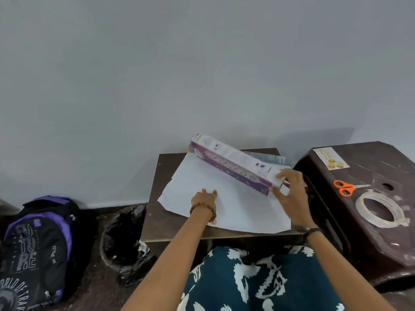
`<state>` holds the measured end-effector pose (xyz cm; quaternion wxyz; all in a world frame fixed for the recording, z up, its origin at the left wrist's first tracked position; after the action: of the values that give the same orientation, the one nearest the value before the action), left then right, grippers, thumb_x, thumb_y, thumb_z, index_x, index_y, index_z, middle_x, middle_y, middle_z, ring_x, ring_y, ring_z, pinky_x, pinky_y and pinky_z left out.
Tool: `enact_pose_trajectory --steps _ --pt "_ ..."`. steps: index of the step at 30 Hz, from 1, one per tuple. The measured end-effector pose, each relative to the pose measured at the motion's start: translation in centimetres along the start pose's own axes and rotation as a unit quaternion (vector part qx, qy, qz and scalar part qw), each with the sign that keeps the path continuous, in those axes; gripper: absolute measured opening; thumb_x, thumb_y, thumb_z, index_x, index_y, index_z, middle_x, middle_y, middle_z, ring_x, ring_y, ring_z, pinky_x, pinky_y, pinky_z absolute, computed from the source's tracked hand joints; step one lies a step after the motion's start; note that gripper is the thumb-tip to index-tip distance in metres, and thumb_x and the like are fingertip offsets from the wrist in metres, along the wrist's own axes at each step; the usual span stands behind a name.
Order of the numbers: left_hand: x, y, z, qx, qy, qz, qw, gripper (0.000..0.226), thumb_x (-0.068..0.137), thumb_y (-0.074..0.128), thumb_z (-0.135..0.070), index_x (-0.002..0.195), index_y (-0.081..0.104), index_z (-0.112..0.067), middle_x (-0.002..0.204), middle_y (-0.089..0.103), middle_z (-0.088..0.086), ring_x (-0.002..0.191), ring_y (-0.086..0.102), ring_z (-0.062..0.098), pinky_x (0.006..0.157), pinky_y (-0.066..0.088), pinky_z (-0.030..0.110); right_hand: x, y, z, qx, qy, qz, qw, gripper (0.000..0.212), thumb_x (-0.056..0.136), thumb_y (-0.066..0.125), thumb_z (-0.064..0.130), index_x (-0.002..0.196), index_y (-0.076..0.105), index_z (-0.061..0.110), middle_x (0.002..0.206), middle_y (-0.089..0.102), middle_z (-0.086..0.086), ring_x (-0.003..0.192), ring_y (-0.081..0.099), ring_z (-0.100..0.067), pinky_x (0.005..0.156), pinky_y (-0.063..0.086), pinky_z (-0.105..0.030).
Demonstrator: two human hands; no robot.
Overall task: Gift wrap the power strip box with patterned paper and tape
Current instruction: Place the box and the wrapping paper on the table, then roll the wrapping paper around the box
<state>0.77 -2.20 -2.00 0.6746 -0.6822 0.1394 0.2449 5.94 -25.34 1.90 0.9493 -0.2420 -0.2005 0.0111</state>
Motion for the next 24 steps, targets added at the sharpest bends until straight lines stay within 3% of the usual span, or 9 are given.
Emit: enact_pose_trajectory --steps 2,4,7,9,12,15,18,21,24 --pt "-0.3 0.2 0.0 -0.007 0.005 -0.009 1.0 0.097 0.079 0.072 -0.029 0.149 0.005 -0.018 0.154 0.011 0.014 0.135 0.03 0.03 0.106 0.035 0.035 -1.1 1.4 2.4 -0.193 -0.137 0.022 0.971 0.048 0.066 0.069 -0.013 0.106 0.057 0.011 0.111 0.05 -0.008 0.091 0.056 -0.024 0.073 0.05 -0.024" --pt "-0.6 0.6 0.1 -0.019 0.014 -0.013 1.0 0.09 0.083 0.068 -0.026 0.149 0.007 -0.018 0.154 0.013 0.014 0.134 0.032 0.031 0.106 0.035 0.035 -2.3 2.8 3.1 -0.291 -0.179 0.045 0.939 0.066 0.06 0.062 -0.021 0.117 0.058 0.012 0.112 0.055 -0.015 0.094 0.057 -0.033 0.075 0.053 -0.038" --pt "-1.1 1.5 0.4 -0.031 0.034 -0.013 0.999 0.081 0.088 0.06 -0.029 0.149 0.008 -0.019 0.155 0.008 0.013 0.132 0.035 0.032 0.107 0.035 0.036 -4.0 4.1 1.8 -0.367 -0.131 0.082 0.917 0.085 0.061 0.052 -0.024 0.133 0.049 0.022 0.128 0.05 -0.013 0.119 0.047 -0.035 0.096 0.043 -0.048" --pt "-1.5 2.2 0.7 -0.035 0.049 -0.01 0.998 0.079 0.09 0.057 -0.035 0.149 0.006 -0.021 0.156 0.002 0.011 0.132 0.035 0.032 0.108 0.033 0.038 -4.9 5.1 0.4 -0.397 -0.087 0.149 0.901 0.088 0.07 0.046 -0.02 0.142 0.033 0.029 0.146 0.032 -0.007 0.139 0.024 -0.03 0.109 0.024 -0.052" --pt "-2.0 3.0 1.2 -0.036 0.074 -0.003 0.997 0.092 0.082 0.06 -0.051 0.149 0.003 -0.025 0.156 -0.004 0.01 0.137 0.026 0.033 0.113 0.026 0.04 -5.5 5.6 -0.3 -0.397 -0.032 0.198 0.895 0.089 0.078 0.04 -0.014 0.147 0.013 0.036 0.155 0.009 0.001 0.144 -0.001 -0.023 0.113 0.013 -0.053" --pt "-2.4 3.3 1.2 -0.004 0.101 -0.006 0.995 0.097 0.078 0.062 -0.056 0.149 0.001 -0.026 0.156 -0.005 0.012 0.14 0.02 0.03 0.114 0.021 0.04 -5.8 6.0 0.2 -0.39 -0.01 0.222 0.893 0.089 0.08 0.04 -0.012 0.147 0.006 0.036 0.157 -0.001 0.002 0.144 -0.008 -0.024 0.11 0.018 -0.057" --pt "-2.8 3.2 1.0 0.013 0.108 -0.03 0.994 0.092 0.081 0.06 -0.054 0.148 0.004 -0.026 0.156 0.001 0.012 0.138 0.027 0.028 0.112 0.024 0.039 -5.9 6.1 0.5 -0.373 0.008 0.236 0.897 0.088 0.08 0.042 -0.01 0.147 0.006 0.035 0.157 -0.004 0.002 0.144 -0.009 -0.026 0.107 0.028 -0.056" --pt "-3.3 3.4 0.8 0.027 0.129 -0.053 0.99 0.082 0.086 0.054 -0.052 0.149 0.009 -0.026 0.156 0.007 0.011 0.134 0.034 0.028 0.11 0.028 0.037 -5.9 6.1 0.8 -0.346 0.016 0.235 0.908 0.087 0.08 0.045 -0.01 0.147 0.009 0.033 0.157 -0.003 0.002 0.144 -0.007 -0.027 0.096 0.048 -0.042" --pt "-4.1 3.9 0.7 0.037 0.139 -0.075 0.987 0.075 0.088 0.049 -0.053 0.148 0.012 -0.026 0.156 0.01 0.01 0.131 0.039 0.027 0.108 0.032 0.037 -6.0 6.2 1.2 -0.332 0.021 0.228 0.915 0.084 0.079 0.048 -0.008 0.146 0.015 0.031 0.157 -0.002 0.002 0.144 -0.006 -0.026 0.086 0.052 -0.03"
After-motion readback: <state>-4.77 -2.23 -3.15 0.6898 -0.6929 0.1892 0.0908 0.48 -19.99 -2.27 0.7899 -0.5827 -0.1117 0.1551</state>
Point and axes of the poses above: each hand's wrist, its own x-axis towards the middle knuckle, its own y-axis out of the palm, z = x × y, the point moved 6 cm from there along x, towards the middle knuckle
